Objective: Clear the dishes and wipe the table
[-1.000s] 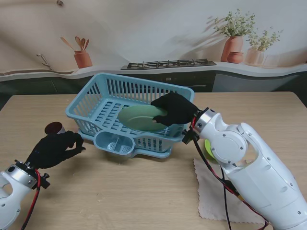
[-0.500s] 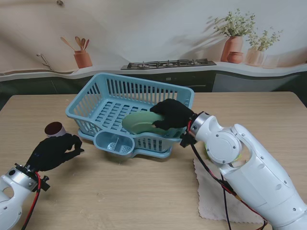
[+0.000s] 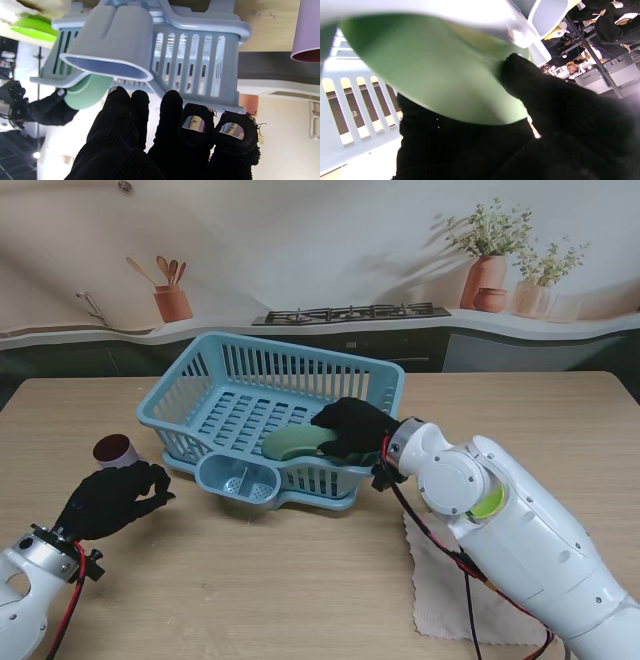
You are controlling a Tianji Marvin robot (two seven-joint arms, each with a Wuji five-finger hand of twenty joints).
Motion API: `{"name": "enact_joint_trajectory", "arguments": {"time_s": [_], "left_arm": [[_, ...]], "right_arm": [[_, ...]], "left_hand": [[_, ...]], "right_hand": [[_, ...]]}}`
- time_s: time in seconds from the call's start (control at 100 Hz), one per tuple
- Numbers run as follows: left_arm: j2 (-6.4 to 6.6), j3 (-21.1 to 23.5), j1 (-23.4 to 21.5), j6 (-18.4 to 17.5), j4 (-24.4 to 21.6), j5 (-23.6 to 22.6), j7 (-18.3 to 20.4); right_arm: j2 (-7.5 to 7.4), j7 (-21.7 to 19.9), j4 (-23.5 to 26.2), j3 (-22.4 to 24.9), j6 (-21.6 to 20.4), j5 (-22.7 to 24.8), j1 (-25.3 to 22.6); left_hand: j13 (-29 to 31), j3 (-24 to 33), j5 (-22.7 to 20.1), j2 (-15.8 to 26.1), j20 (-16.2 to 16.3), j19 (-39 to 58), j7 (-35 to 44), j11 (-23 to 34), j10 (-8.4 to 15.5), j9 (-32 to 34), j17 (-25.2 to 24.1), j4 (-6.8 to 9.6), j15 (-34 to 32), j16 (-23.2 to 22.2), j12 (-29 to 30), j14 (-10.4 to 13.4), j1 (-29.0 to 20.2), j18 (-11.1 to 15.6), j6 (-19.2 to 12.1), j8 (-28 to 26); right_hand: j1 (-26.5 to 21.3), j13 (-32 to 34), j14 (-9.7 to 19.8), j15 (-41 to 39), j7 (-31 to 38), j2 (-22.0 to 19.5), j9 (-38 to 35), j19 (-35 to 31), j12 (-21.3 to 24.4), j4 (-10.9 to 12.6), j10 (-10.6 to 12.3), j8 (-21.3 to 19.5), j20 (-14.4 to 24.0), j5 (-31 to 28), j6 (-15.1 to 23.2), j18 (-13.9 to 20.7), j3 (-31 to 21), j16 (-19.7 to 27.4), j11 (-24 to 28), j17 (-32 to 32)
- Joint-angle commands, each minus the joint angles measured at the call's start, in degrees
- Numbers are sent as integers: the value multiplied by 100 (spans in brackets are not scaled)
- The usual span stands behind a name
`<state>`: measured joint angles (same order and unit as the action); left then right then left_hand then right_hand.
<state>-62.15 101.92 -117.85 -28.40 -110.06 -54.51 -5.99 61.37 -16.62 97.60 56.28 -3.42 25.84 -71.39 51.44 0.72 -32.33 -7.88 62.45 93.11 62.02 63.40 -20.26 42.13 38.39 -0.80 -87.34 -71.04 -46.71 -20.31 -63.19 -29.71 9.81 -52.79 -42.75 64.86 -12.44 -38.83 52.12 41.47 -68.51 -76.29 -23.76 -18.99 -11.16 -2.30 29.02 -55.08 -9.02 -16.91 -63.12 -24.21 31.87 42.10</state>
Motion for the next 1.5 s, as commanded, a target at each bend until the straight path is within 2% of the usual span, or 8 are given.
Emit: {"name": "enact_joint_trajectory", "arguments": {"time_s": [0.0, 0.5, 0.71, 0.9, 1.08, 1.12, 1.17, 1.49], "left_arm": [[-22, -9, -23, 28, -1, -19, 49], [-24, 0, -31, 21, 31, -64, -13], [-25, 9, -34, 4, 36, -58, -15], [-24, 18, -44, 4, 37, -67, -15], [-27, 38, -47, -32, 48, -67, -35], [-29, 46, -51, -45, 50, -64, -45], [-30, 59, -59, -58, 49, -68, -51], [-35, 75, -71, -70, 59, -76, -89]], "right_arm": [[6, -110, -35, -62, 9, -1, 32], [-30, -353, -162, -308, 227, -22, 175], [-45, -407, -121, -248, 170, -71, 138], [-43, -369, -38, -130, 47, -132, 55], [-41, -332, 57, -7, -61, -193, -36], [-40, -322, 76, 20, -81, -206, -56], [-37, -302, 104, 55, -99, -224, -87], [-31, -173, 249, 306, -310, -207, -275]], "left_hand": [[-37, -89, -73, 281, 47, 102, 55, 39, -184, 17, -47, -18, -71, 51, -6, -166, -118, -232, 56, 11], [-36, -89, -81, 280, 83, 83, 63, 46, -183, 22, -51, -16, -63, 49, -1, -180, -116, -248, 58, 17], [-52, -85, -81, 275, 92, 70, 64, 40, -187, 17, -61, -14, -52, 50, 4, -184, -124, -247, 56, 24], [-53, -85, -83, 273, 101, 65, 69, 42, -180, 20, -61, -14, -46, 50, 7, -191, -129, -248, 64, 26], [-52, -87, -78, 275, 108, 60, 73, 46, -187, 21, -62, -14, -43, 51, 8, -194, -130, -250, 64, 26], [-50, -88, -72, 278, 109, 59, 68, 44, -181, 19, -62, -15, -43, 51, 9, -193, -128, -250, 71, 30], [-49, -87, -78, 284, 110, 59, 75, 46, -183, 16, -62, -15, -44, 51, 9, -193, -128, -250, 66, 26], [-43, -88, -69, 284, 116, 56, 69, 49, -187, 14, -61, -15, -48, 53, 9, -186, -131, -250, 78, 31]], "right_hand": [[-605, -48, -64, -64, 341, -535, 61, -57, -27, 462, -42, -282, 80, -331, 645, 29, -835, -50, 98, -62], [-650, -455, -37, 196, 211, -713, 423, 190, 122, 423, -90, -198, 71, 70, 408, 120, -617, 101, -7, -508], [-445, -1196, 10, 383, 242, -695, 1139, 509, 259, 491, -106, 21, 29, 781, 221, 284, 137, 245, -37, -1203], [-78, -1609, 113, 444, 108, -794, 1609, 655, 346, 563, -16, 9, 5, 1072, 202, 422, 912, 311, 142, -1580], [912, -2062, 204, 542, -1028, -781, 2062, 848, 452, 760, 39, -715, 1, 1013, 188, 534, 613, 369, 184, -1971], [1104, -2111, 214, 543, -1157, -814, 2105, 869, 457, 941, 42, -836, 4, 996, 180, 540, 561, 371, 189, -2025], [1245, -2175, 231, 553, -1408, -836, 2164, 899, 469, 1114, 44, -1266, 26, 995, 177, 546, 550, 377, 187, -2091], [1525, -2403, 294, 562, -1462, -877, 2387, 966, 458, 1122, 91, -1397, 31, 1204, 176, 617, 615, 368, 218, -2263]]}}
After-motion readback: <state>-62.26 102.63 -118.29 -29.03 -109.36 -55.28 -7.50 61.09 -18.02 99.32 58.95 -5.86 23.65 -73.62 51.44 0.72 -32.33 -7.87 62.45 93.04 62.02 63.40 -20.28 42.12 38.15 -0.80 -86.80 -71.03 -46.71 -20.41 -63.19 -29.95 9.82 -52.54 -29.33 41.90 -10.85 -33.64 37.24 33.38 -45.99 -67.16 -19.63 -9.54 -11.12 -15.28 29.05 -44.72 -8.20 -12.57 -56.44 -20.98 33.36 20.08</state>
